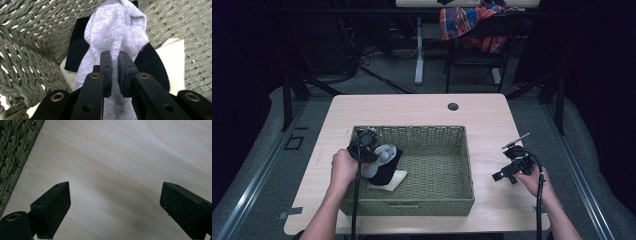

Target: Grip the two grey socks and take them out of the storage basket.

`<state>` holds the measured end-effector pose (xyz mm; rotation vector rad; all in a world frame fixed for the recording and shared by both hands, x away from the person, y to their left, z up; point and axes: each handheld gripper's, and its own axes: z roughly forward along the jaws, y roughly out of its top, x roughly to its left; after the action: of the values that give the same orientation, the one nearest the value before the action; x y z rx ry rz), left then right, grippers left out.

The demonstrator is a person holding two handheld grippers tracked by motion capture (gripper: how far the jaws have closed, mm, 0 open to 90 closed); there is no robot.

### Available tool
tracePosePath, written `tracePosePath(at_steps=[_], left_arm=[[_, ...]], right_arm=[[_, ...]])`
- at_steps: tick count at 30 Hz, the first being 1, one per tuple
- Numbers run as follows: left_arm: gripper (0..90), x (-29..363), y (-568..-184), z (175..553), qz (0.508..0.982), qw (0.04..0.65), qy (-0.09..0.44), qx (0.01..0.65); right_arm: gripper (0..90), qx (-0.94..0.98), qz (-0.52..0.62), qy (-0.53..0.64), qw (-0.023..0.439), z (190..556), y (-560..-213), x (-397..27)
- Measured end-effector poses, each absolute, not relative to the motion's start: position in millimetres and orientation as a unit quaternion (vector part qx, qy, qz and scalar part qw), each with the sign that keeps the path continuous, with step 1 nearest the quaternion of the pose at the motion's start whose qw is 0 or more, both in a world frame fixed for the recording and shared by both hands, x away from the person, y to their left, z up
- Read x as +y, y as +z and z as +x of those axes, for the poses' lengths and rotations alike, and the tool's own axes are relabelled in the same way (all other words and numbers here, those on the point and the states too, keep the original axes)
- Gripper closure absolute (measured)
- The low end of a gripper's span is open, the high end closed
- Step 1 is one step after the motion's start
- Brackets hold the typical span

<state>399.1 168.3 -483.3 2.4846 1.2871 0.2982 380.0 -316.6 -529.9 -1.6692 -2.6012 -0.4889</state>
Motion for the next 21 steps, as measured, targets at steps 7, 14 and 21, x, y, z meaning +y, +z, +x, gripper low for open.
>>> tracePosePath(at_steps=[7, 14, 21], left_arm=[[79.9, 170.4, -489.7, 400.4, 0.885, 0.138, 0.060, 0.441], [81.6, 168.1, -488.1, 399.2, 0.890, 0.127, 0.058, 0.435], [84.7, 166.5, -484.7, 398.4, 0.886, 0.139, 0.073, 0.436]], right_arm=[[9.4, -0.833, -0.532, -0.150, 0.002, 380.5, -530.8, -316.0], [9.4, -0.838, -0.527, -0.144, 0.004, 380.7, -530.9, -315.6], [9.4, -0.832, -0.533, -0.152, 0.000, 379.2, -530.7, -316.8]])
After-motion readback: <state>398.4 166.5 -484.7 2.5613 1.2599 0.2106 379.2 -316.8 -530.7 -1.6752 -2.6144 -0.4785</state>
